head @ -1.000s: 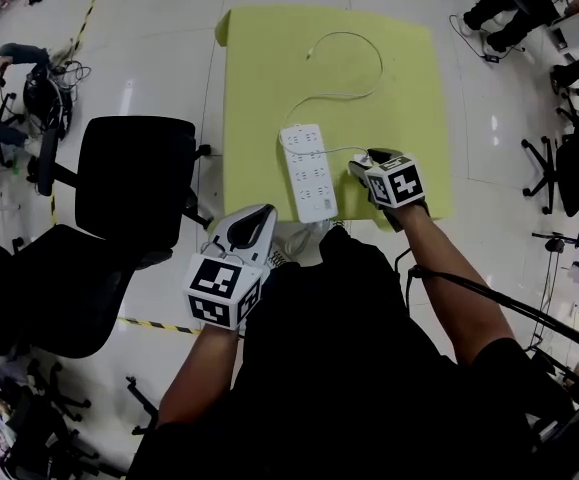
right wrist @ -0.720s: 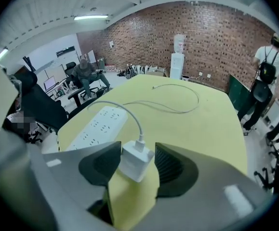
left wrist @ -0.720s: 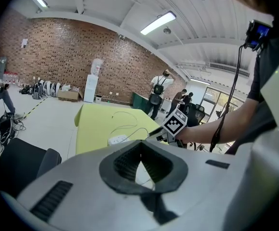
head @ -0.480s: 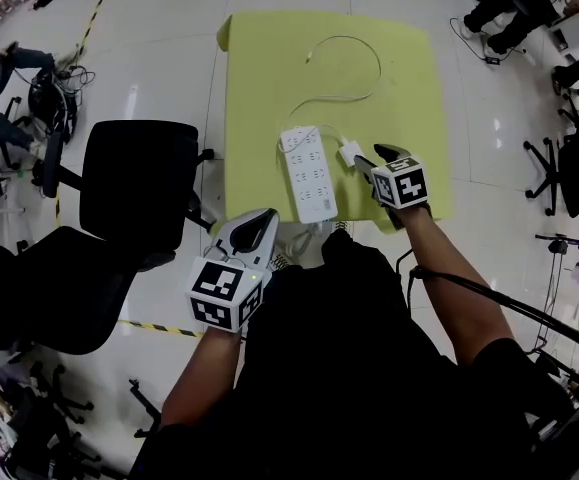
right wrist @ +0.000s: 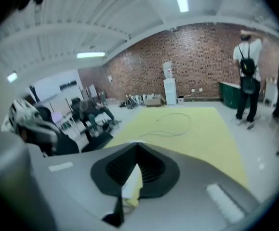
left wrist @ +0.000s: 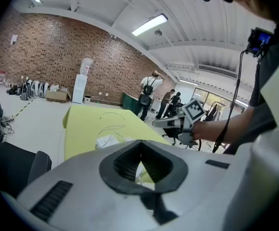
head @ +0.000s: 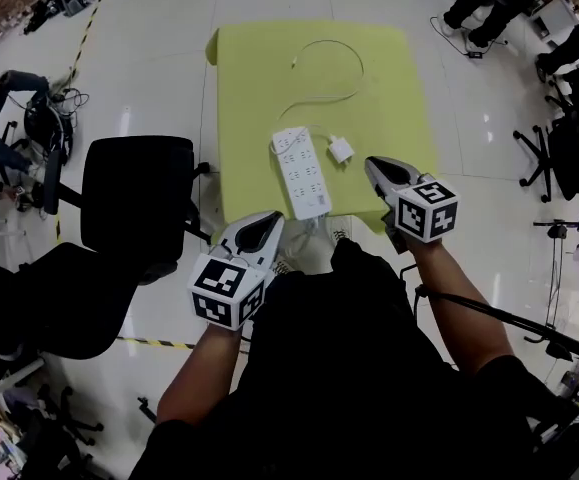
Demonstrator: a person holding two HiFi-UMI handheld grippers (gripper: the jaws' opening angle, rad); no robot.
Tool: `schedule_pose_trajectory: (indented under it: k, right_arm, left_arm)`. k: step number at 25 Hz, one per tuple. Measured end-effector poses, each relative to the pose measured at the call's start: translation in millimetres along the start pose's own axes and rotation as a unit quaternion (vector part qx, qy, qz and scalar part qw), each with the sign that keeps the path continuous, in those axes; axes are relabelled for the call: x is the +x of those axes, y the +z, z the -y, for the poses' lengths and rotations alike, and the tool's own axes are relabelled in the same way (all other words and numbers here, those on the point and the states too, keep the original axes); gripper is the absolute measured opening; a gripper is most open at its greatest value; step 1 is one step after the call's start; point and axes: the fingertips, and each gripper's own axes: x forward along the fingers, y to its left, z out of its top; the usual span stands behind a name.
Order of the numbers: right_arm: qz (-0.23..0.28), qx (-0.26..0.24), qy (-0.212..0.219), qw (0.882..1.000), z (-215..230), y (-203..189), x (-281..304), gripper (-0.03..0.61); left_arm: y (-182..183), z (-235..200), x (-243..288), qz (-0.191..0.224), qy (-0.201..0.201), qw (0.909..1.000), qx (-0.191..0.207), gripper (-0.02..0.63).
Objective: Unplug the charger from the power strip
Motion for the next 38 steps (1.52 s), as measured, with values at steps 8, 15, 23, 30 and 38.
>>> schedule_pose_trajectory:
  k: [8,15,23,30,38]
  right_arm:
    - [0.011,-0.065,0.042,0.997,-35.3,4.2,-63.2,0.002]
    - [0.038,-0.073,0.098,0.992,-63.5,-11.5,-115.1,0.002]
    - [0.051,-0.035,0.13,0.99,-47.9,-51.1,-165.5,0.002]
    - [0.033,-0.014,0.135,0.99,-65.6,-81.7,-163.5,0.002]
    - [0.048,-0.004,0.1,0.994,-103.7,-77.6,-155.0,0.002]
  left_arm:
    - [8.5,40.0,7.2,0.016,0.007,0.9998,0.013,0.006]
    - [-6.9,84.2,12.9,0.014,0.041,0.9991,-0.003,0.006]
    - [-20.2,146.2,18.9,0.019,0.076,0.9969,0.003,0.006]
    - [-45.5,138.6,-7.8,-0.001,0.086,0.9962,-0.01,0.006]
    - [-37.4,126.4,-29.1,-0.008,0.039,0.9988,0.029,0.006]
